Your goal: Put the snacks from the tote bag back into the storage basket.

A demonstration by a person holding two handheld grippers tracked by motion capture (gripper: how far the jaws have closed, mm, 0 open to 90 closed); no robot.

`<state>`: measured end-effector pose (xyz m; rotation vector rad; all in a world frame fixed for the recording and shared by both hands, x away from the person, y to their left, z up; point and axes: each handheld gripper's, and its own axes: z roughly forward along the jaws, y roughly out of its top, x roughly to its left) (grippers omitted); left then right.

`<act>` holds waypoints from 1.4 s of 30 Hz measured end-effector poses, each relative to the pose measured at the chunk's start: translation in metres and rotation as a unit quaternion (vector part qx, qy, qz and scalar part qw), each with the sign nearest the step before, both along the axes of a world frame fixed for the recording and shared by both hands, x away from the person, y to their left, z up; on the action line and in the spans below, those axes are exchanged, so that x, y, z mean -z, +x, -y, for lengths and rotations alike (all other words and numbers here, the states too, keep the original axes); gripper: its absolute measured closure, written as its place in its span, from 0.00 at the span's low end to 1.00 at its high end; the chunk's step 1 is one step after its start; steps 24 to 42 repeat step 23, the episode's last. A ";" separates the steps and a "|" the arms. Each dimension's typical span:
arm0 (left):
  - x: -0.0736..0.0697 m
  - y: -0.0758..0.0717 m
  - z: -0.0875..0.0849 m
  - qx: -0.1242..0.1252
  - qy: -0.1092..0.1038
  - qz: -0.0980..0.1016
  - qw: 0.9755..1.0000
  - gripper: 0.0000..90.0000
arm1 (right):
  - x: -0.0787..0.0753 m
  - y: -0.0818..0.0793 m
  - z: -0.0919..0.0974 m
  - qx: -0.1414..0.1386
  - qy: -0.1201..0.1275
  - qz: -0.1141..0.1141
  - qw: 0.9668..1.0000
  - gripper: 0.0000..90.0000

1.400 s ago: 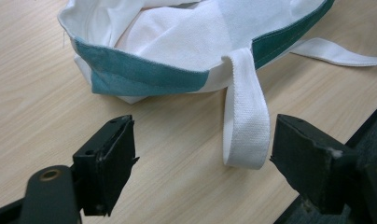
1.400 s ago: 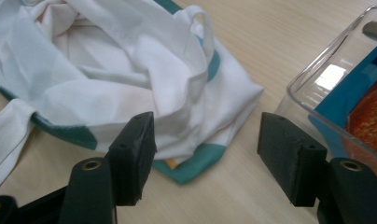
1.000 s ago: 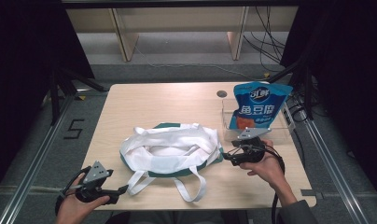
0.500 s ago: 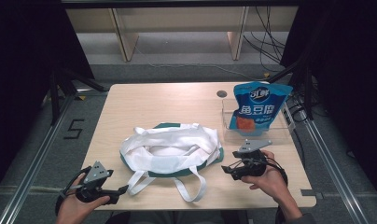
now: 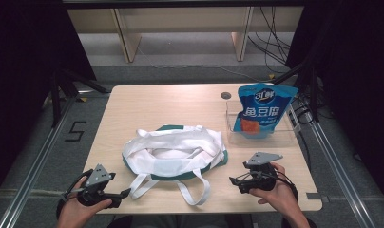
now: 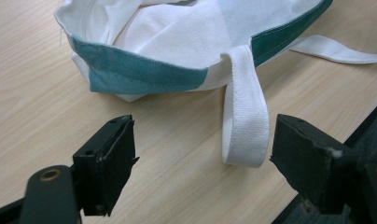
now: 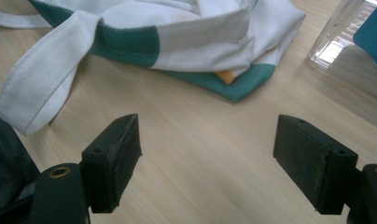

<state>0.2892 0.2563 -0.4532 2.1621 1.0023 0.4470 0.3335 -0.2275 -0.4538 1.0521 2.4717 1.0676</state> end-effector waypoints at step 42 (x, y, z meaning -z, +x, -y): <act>0.000 0.000 0.001 0.002 0.002 0.002 1.000 0.23 | 0.006 -0.009 0.004 0.013 -0.020 -0.013 1.000 0.25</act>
